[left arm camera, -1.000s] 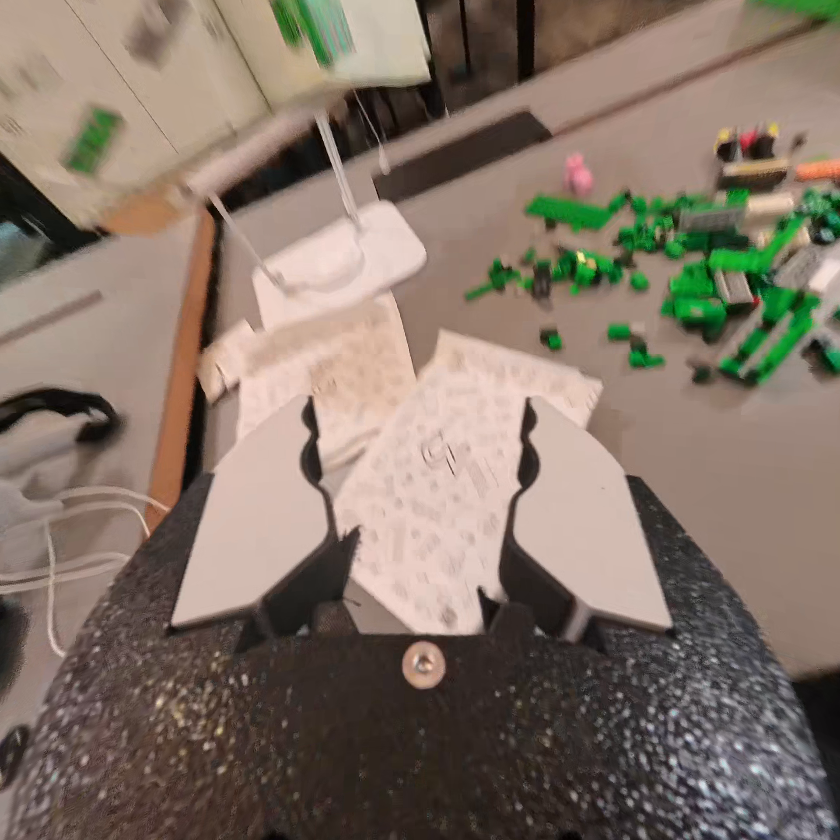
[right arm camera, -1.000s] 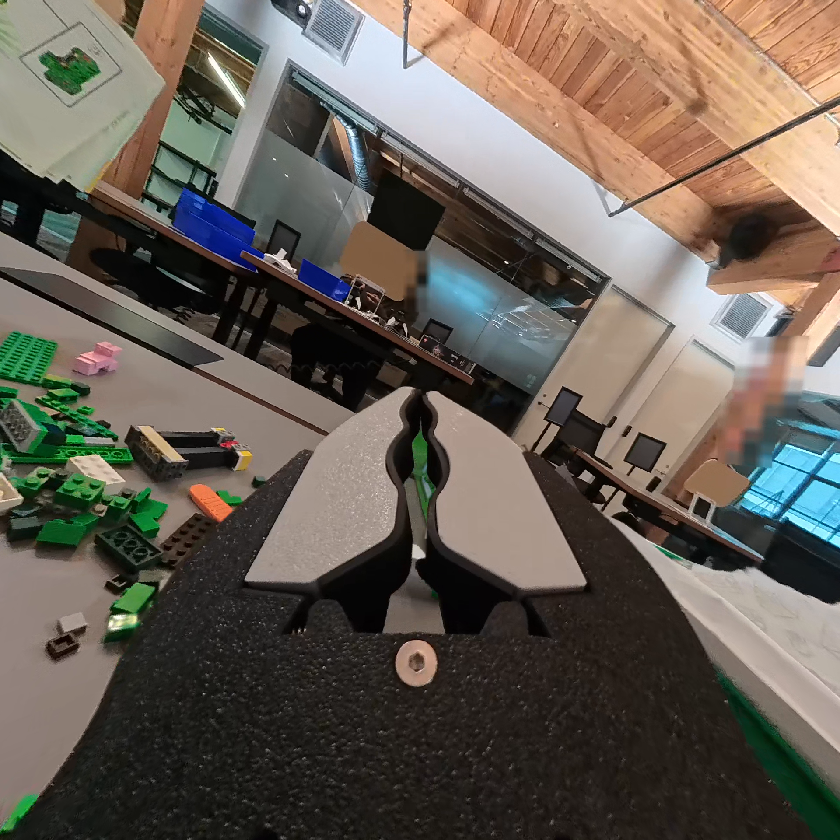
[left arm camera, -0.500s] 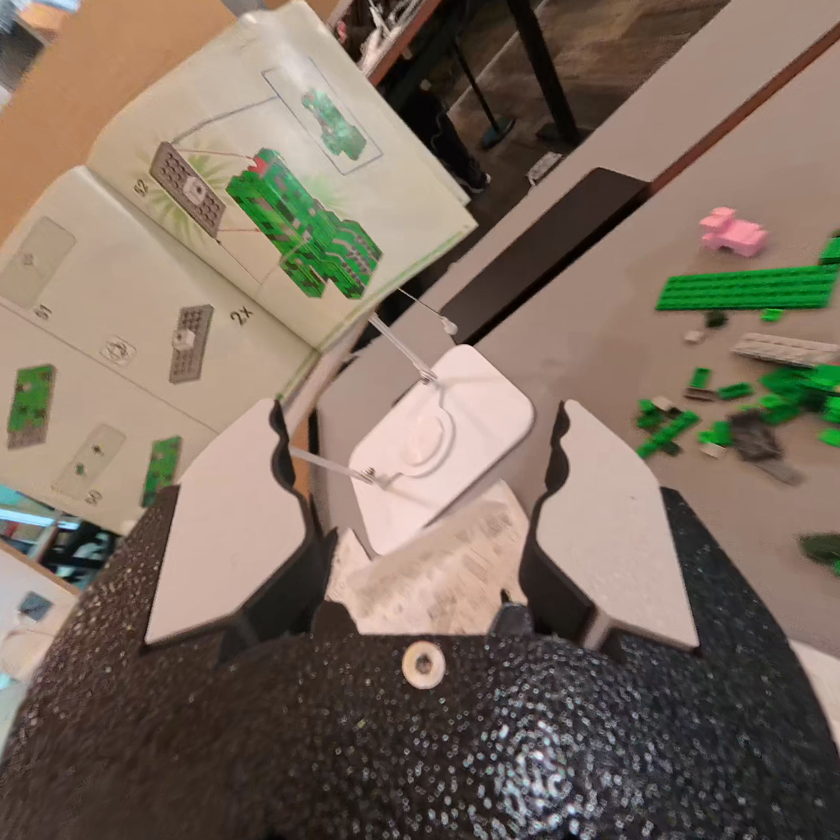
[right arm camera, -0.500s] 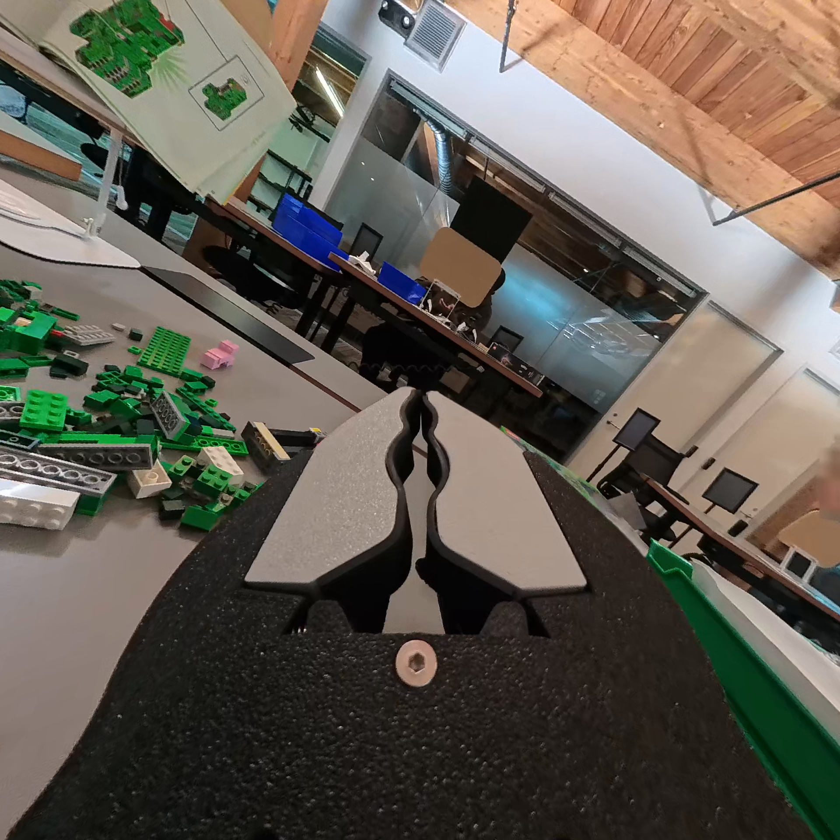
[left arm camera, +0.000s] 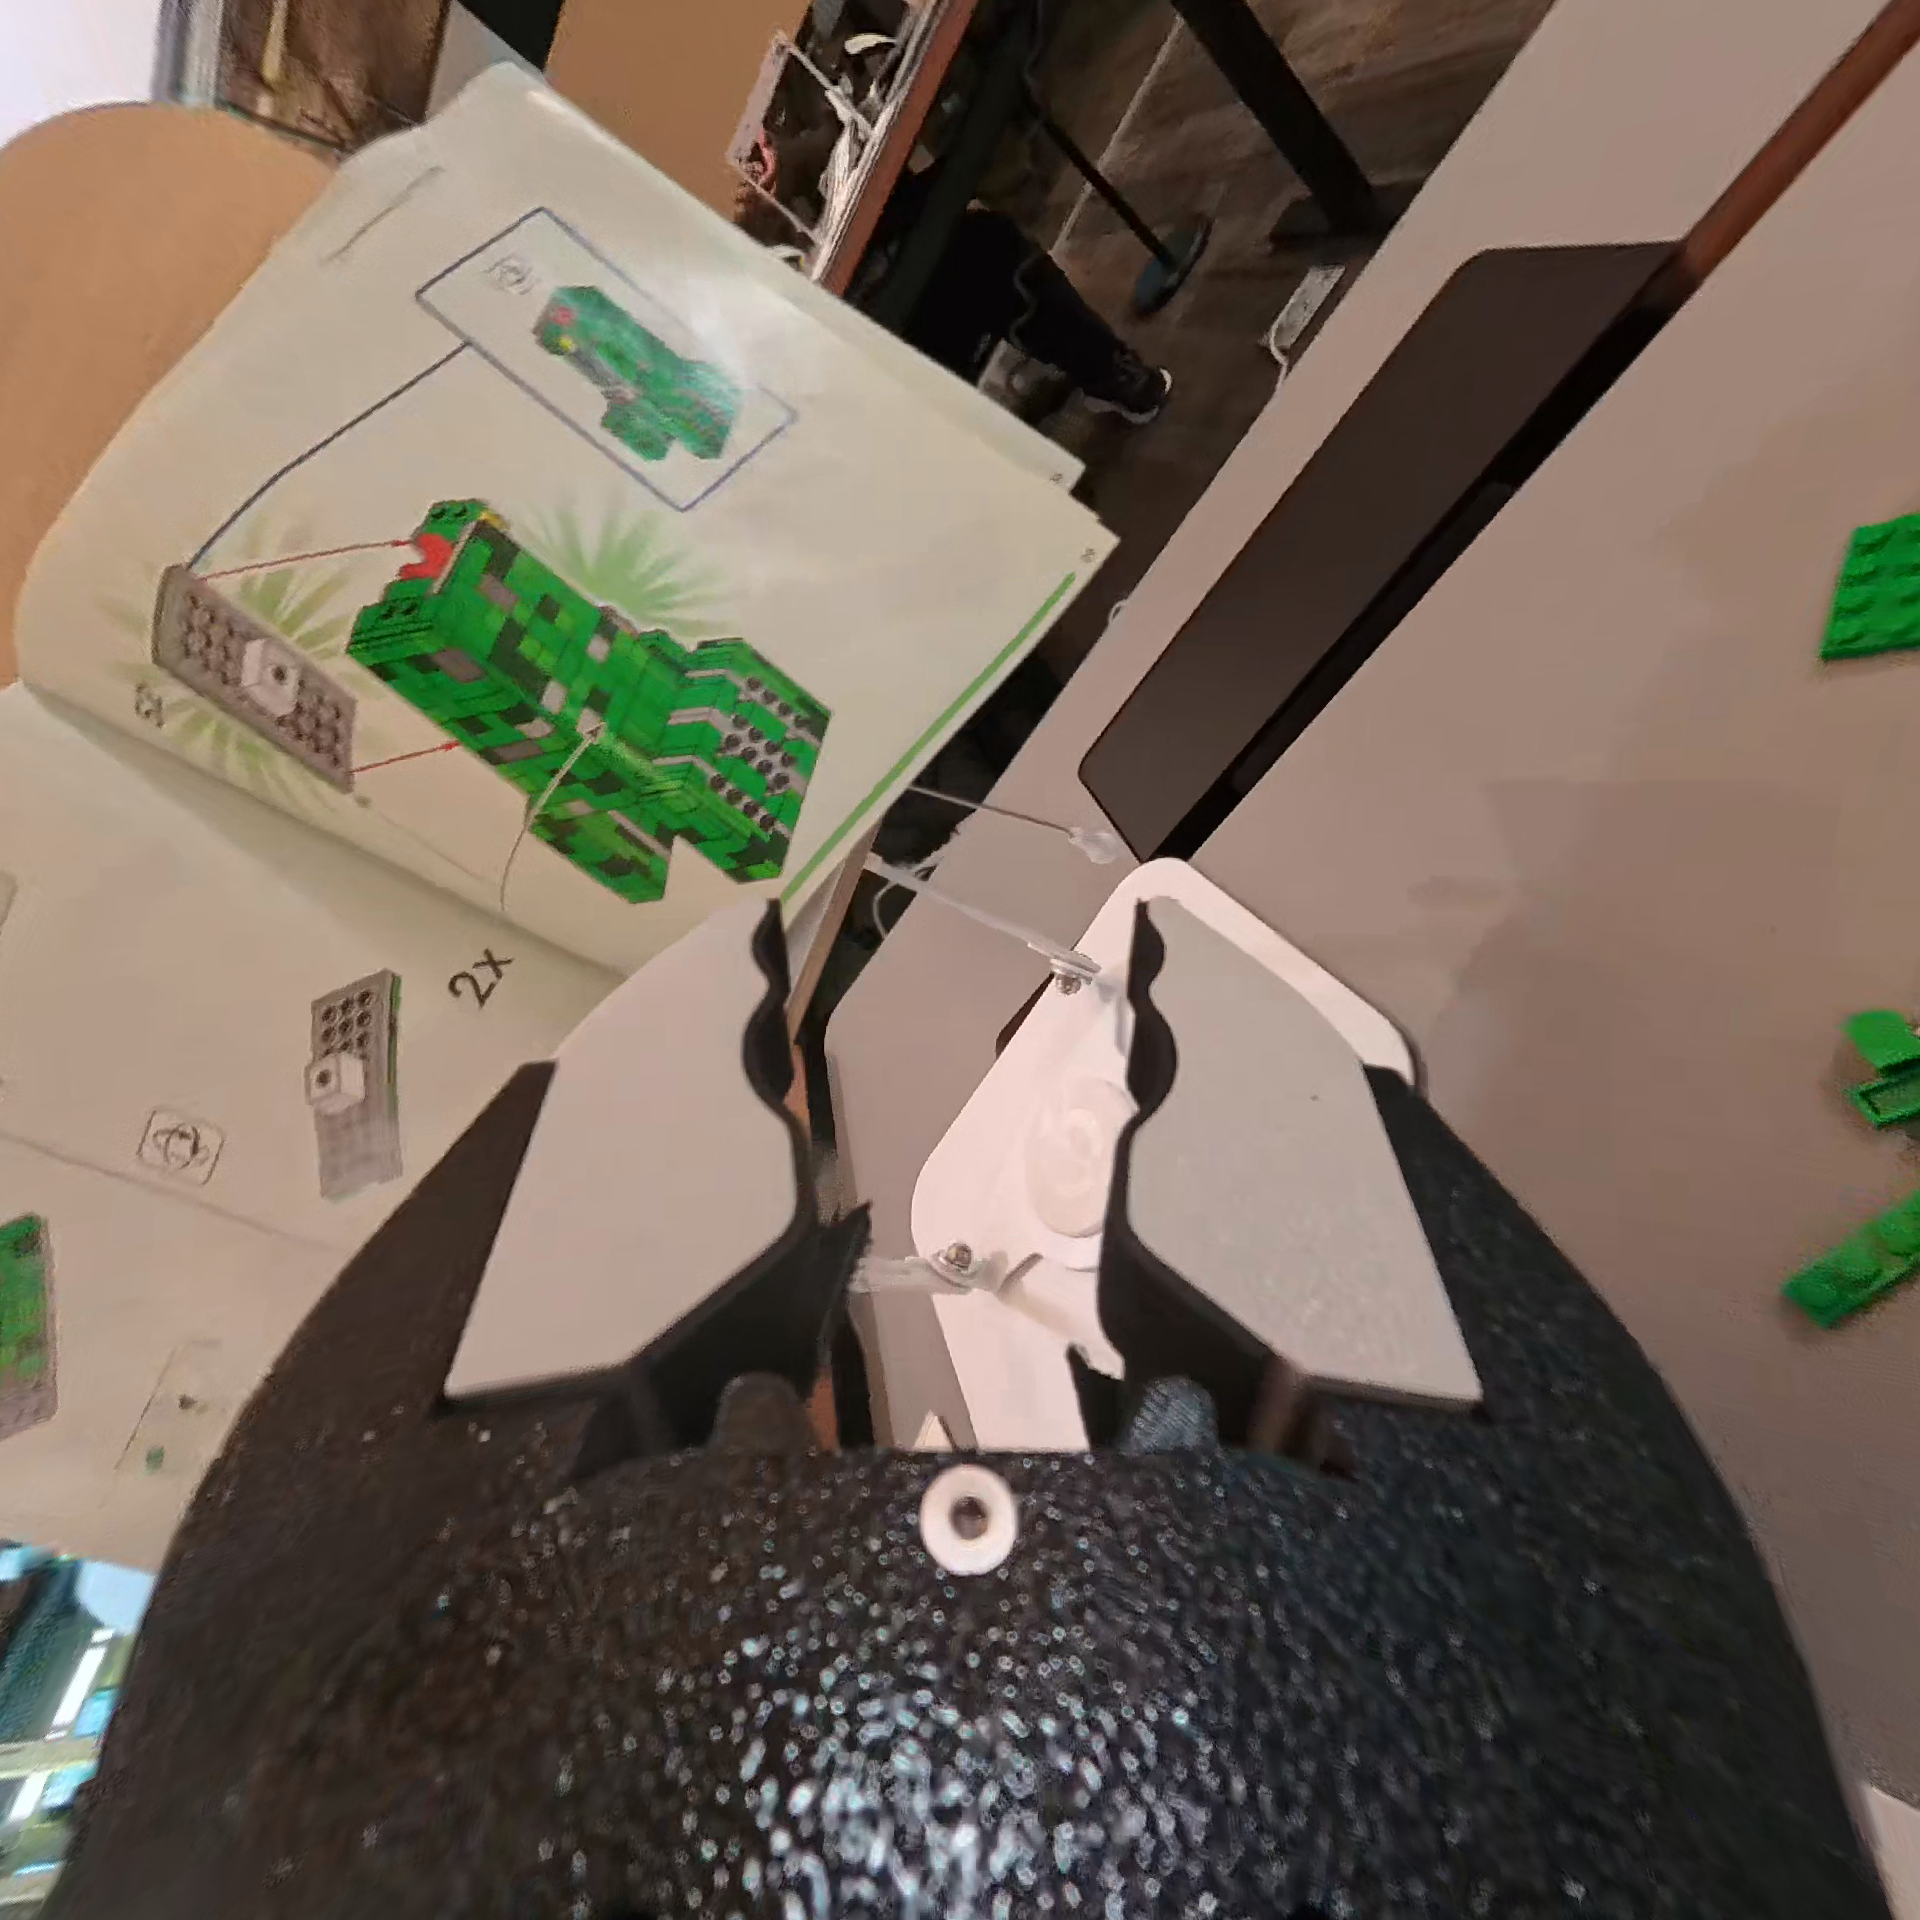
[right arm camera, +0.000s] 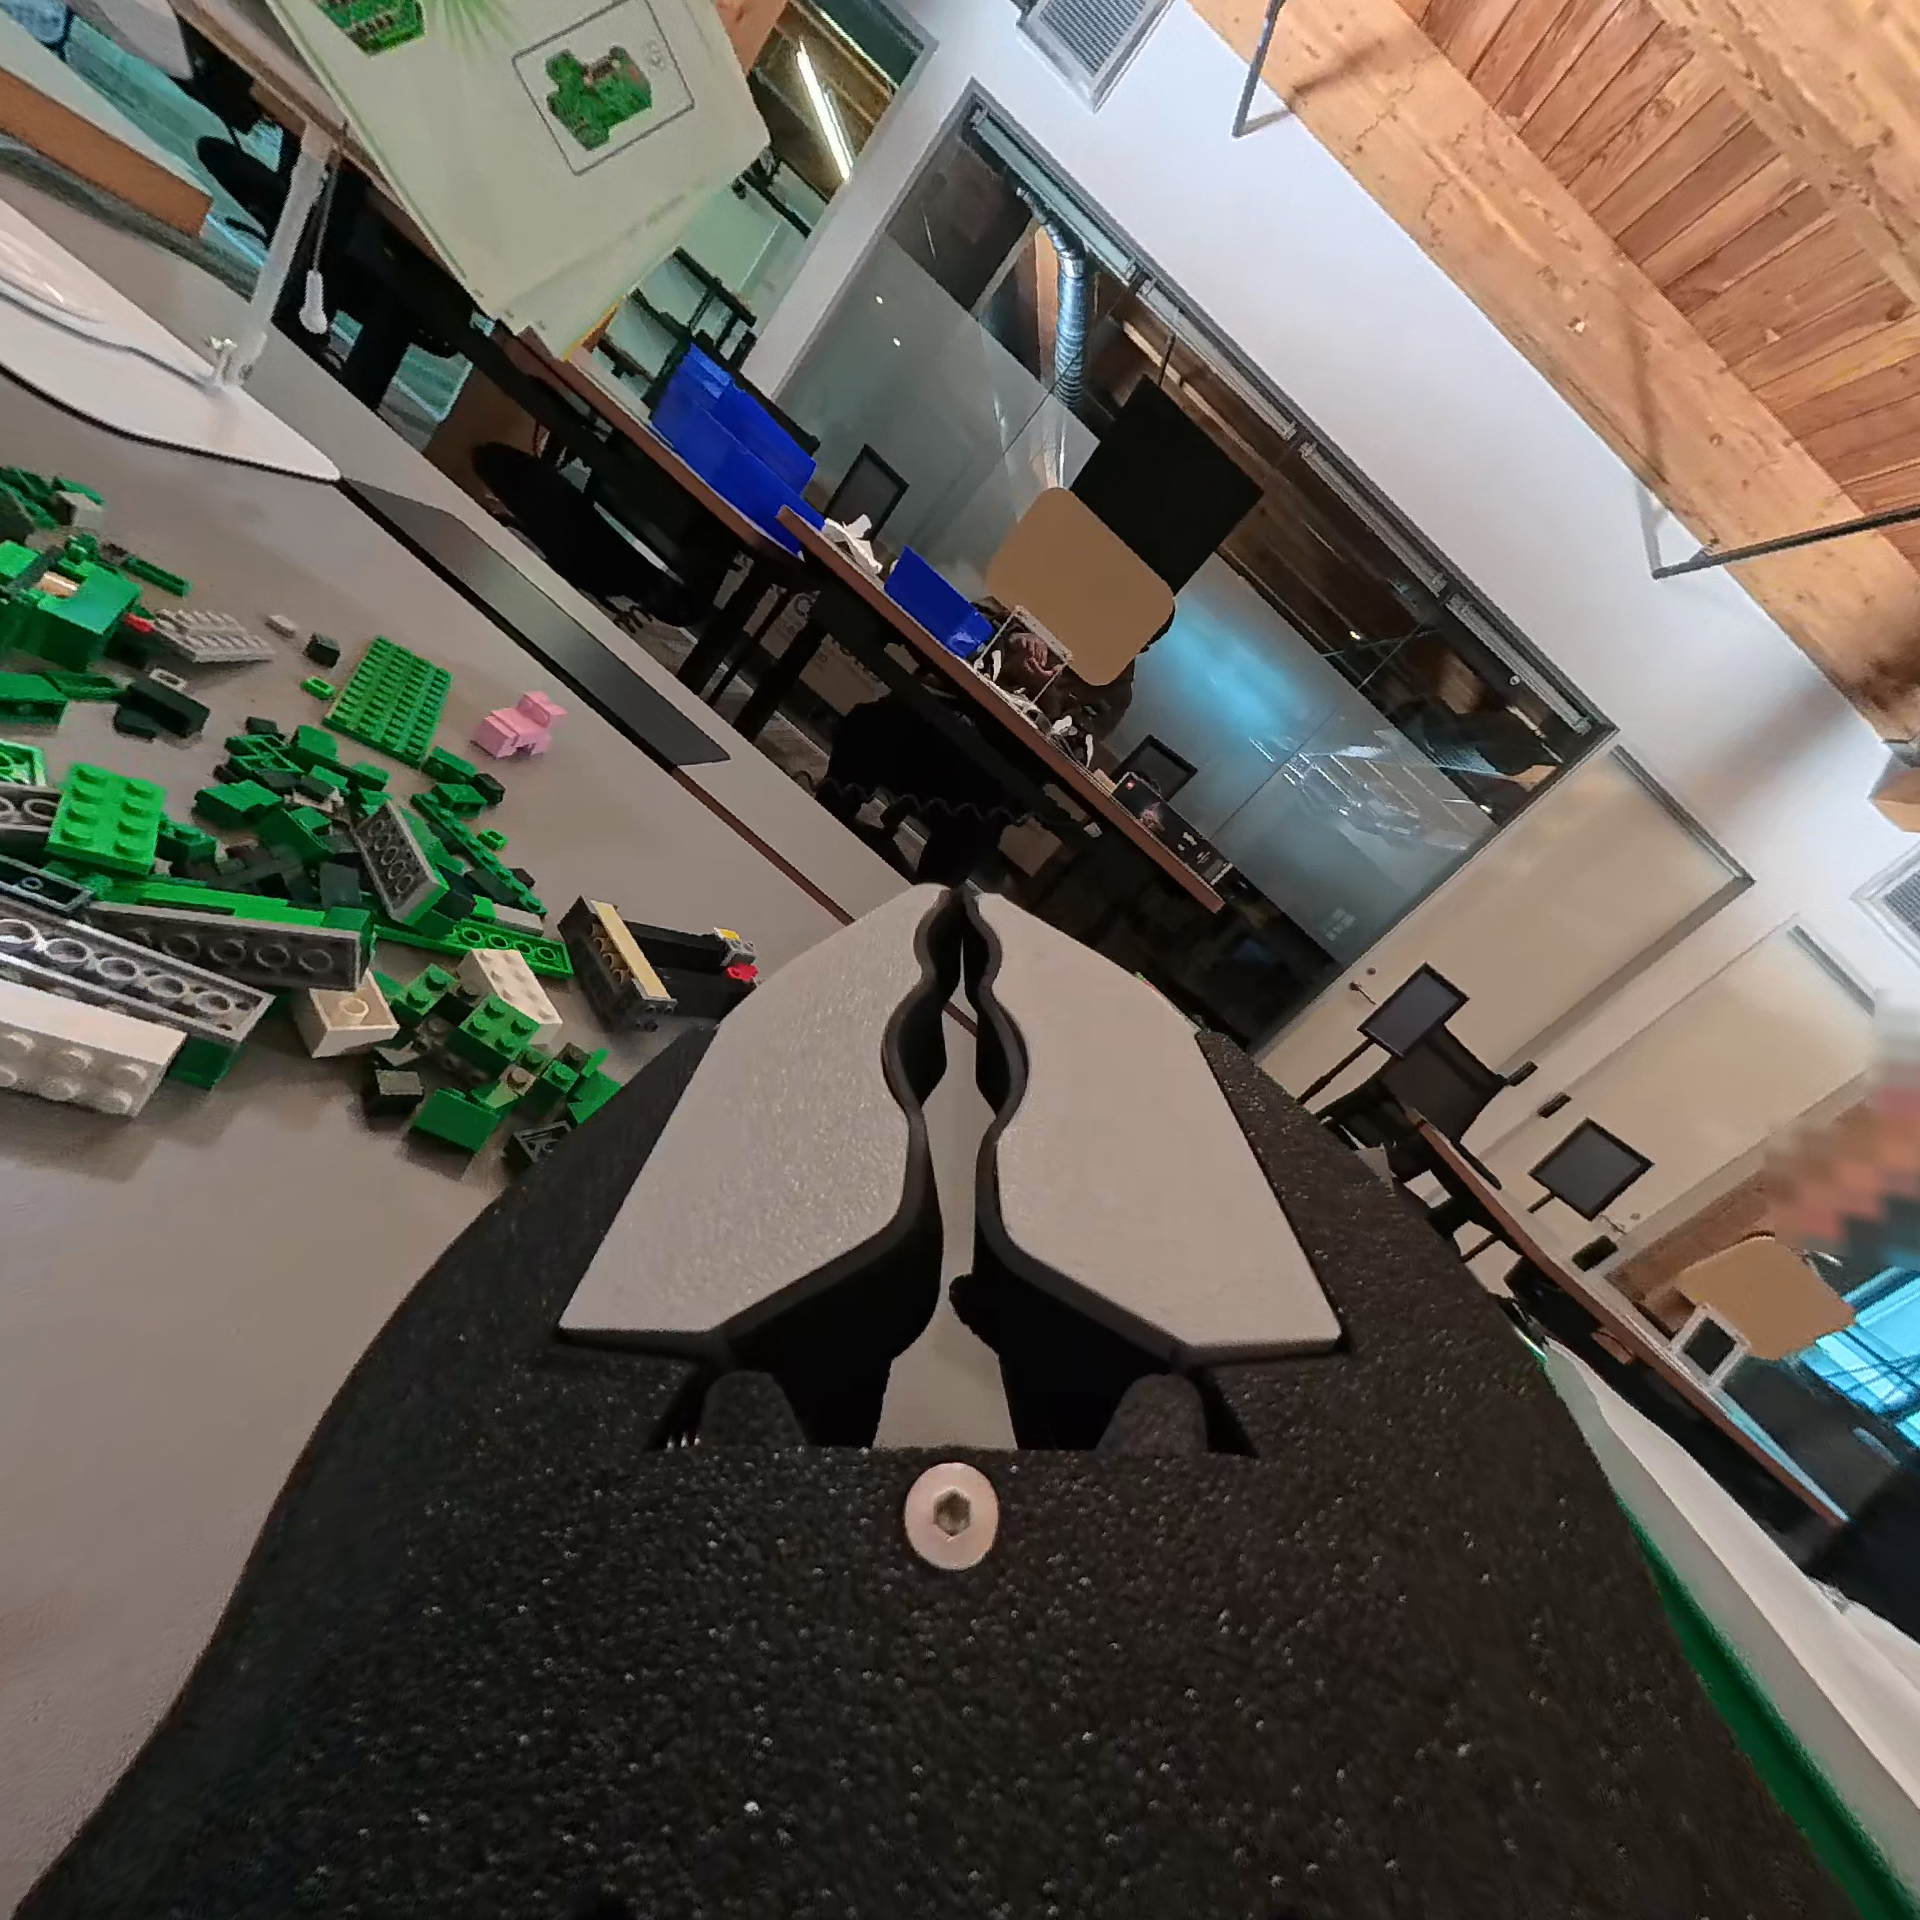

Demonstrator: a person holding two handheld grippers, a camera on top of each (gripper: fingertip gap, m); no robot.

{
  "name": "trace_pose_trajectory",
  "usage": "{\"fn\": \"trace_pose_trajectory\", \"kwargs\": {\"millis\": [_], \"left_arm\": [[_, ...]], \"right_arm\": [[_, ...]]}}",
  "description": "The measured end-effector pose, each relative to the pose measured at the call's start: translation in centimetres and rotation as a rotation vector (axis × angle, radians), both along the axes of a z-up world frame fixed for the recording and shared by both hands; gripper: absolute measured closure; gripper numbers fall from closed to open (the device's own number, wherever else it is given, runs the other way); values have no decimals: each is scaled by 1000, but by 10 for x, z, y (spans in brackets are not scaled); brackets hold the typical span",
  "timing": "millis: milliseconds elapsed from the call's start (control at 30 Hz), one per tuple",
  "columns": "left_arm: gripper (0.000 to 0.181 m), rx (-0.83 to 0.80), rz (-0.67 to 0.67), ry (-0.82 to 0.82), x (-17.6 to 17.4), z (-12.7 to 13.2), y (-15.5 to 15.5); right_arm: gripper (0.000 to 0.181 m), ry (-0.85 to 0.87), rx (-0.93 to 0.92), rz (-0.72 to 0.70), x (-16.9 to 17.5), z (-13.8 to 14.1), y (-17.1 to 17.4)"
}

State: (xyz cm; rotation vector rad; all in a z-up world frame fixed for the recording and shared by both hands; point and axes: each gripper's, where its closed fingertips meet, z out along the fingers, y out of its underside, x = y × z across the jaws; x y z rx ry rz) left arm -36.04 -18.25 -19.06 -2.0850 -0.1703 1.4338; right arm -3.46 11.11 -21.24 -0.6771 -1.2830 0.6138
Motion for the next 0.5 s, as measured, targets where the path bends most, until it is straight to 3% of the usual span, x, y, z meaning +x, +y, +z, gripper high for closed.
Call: {"fn": "trace_pose_trajectory", "kwargs": {"millis": [133,300,500], "left_arm": [[137,-153,20,138,-5,-2,7],[138,-385,28,341,-10,-5,27],[137,-568,44,434,-25,-14,57]], "right_arm": [[181,-13,9,-3,-1,-2,-1],[181,-32,13,-8,-3,-5,1],[181,-53,26,-13,-5,-9,1]]}}
